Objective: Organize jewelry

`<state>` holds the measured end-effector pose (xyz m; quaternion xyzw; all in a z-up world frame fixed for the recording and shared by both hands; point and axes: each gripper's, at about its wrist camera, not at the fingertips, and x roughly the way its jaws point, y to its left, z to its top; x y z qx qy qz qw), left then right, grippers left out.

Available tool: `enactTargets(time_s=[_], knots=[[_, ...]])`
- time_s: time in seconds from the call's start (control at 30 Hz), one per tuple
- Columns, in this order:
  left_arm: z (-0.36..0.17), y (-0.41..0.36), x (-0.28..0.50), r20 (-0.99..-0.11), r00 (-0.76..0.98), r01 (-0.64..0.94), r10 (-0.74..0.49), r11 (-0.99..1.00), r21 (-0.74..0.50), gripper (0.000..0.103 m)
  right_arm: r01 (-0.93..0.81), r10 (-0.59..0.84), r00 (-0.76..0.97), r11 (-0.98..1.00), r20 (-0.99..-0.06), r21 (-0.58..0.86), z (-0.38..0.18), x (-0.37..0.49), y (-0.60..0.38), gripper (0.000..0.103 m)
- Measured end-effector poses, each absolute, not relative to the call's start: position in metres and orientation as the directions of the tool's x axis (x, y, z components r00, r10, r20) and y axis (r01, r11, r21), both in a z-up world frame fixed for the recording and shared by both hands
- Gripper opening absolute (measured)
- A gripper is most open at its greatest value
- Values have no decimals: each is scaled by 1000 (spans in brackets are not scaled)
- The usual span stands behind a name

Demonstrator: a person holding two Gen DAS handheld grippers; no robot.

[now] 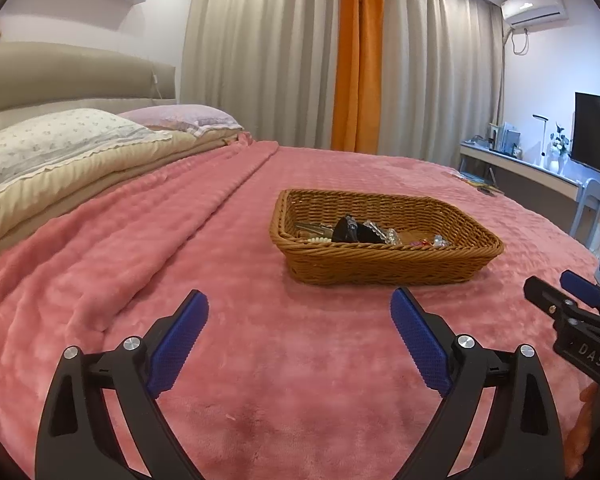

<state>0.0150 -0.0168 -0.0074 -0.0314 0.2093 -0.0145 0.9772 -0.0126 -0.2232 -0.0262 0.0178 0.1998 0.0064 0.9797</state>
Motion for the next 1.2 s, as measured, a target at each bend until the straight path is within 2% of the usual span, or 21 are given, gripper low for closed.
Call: enactTargets(time_s=[1.2], knots=[[-8, -18, 13, -405, 914, 9, -31, 998, -57, 95, -9, 18, 927, 1000, -374, 27, -24, -18, -218, 71]])
